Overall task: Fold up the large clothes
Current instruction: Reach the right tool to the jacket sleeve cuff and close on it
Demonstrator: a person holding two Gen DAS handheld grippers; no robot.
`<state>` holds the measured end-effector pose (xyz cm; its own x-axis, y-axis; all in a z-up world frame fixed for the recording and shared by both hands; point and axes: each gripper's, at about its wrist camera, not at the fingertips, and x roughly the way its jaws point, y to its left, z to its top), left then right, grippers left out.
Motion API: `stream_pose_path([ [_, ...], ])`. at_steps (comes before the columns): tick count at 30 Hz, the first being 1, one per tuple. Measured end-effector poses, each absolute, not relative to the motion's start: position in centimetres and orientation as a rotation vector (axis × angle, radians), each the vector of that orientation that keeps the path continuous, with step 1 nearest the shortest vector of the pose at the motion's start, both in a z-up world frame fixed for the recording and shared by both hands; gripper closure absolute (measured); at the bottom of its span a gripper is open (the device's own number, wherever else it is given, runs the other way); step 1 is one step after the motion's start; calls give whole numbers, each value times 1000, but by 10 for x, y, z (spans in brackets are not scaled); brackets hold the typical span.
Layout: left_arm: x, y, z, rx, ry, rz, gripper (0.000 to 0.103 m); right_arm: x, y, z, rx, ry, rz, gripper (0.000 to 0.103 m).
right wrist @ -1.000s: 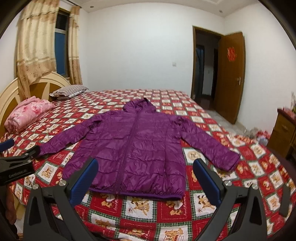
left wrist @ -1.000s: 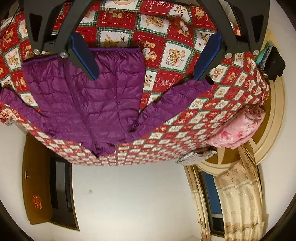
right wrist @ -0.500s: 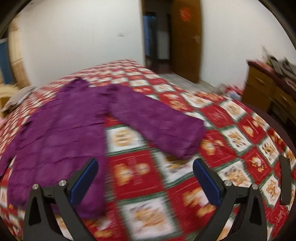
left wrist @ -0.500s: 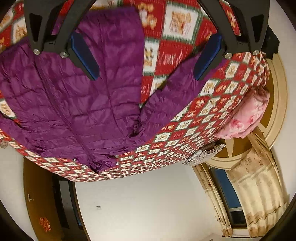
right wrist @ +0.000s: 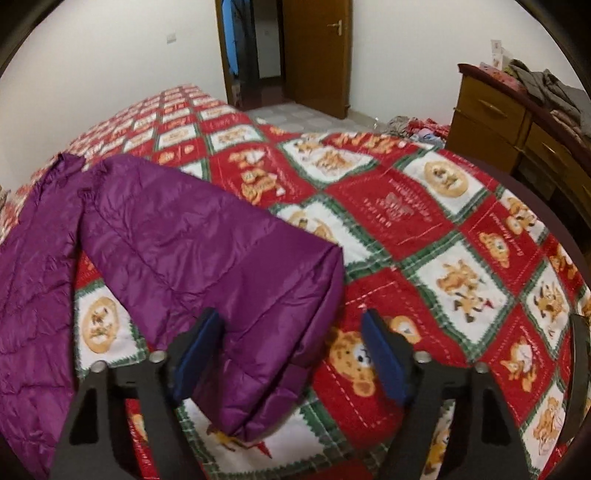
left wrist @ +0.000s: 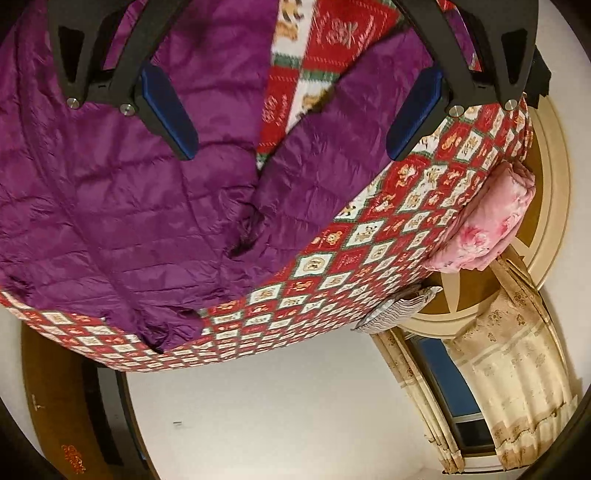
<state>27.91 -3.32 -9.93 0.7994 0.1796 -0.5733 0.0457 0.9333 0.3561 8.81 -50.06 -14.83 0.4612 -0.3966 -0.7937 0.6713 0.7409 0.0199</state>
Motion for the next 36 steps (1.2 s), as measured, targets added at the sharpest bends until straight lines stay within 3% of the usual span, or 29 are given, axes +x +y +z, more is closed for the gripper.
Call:
stream_pose_path([
  [6, 308, -24, -111, 377, 671, 109, 1, 95, -504, -146, 315, 859, -636, 76],
  [9, 319, -20, -115, 372, 686, 115, 1, 104, -507, -143, 297, 870, -623, 87],
  [19, 361, 3, -124, 383, 706, 182, 1, 146, -504, -76, 140, 749, -663, 92],
  [25, 379, 19, -118, 359, 696, 214, 1, 209, -443, -27, -38, 647, -576, 93],
  [36, 397, 53, -120, 386, 665, 281, 1, 332, -281, -46, -289, 615, -309, 93],
])
